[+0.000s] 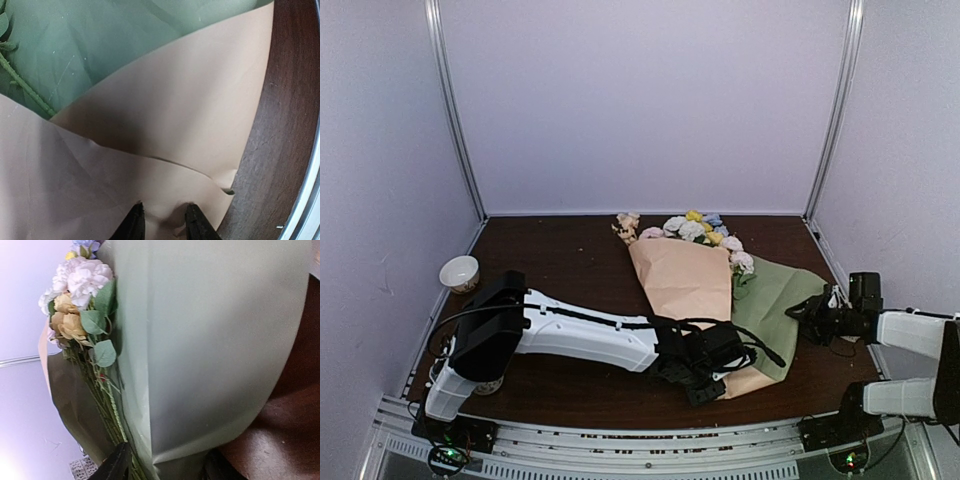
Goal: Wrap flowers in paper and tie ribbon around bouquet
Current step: Pick up the two-thirds-folded wrapping paper from the center of the board, then fold the two-thirds-folded wrapping paper at the center of the board.
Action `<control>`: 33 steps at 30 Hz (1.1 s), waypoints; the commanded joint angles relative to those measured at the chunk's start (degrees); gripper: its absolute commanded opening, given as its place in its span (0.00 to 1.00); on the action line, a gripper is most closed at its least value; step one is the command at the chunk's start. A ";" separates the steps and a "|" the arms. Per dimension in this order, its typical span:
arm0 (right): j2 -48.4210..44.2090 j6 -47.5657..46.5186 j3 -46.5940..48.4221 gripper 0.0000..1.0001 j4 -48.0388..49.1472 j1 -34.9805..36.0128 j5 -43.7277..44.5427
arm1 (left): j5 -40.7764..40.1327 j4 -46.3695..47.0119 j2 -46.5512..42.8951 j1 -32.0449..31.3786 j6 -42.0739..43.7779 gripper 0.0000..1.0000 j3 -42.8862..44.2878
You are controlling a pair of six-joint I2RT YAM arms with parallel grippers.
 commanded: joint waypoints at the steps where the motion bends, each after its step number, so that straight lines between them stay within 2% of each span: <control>1: 0.38 -1.24 1.84 0.47 5.06 -0.07 -3.31 | 3.86 -2.26 4.39 -0.32 -0.29 0.32 -0.56; 8: 1.70 0.47 0.89 0.42 7.01 2.27 -3.58 | 4.10 -2.63 4.83 -0.32 -0.20 0.32 0.01; 10: 1.50 0.37 1.25 0.33 6.36 2.66 -2.73 | 4.12 -2.77 4.80 -0.32 -0.20 0.32 0.06; 13: 0.85 -0.90 2.84 0.11 3.39 3.89 -1.24 | 4.20 -2.82 4.90 -0.32 -0.20 0.32 0.19; 15: 0.02 -2.32 4.78 0.01 0.85 6.05 0.46 | 4.23 -2.96 5.09 -0.32 -0.13 0.32 0.31; 21: -3.34 -8.31 14.77 0.00 -8.57 19.70 11.66 | 4.47 -3.14 5.22 -0.32 -0.11 0.32 0.50; 25: -2.66 -10.15 20.33 0.00 -10.68 27.95 16.83 | 4.73 -3.42 5.44 -0.32 -0.07 0.32 0.73; 33: 8.27 -11.98 27.80 0.00 -7.82 39.88 18.66 | 5.06 -3.70 5.77 -0.32 0.06 0.32 1.11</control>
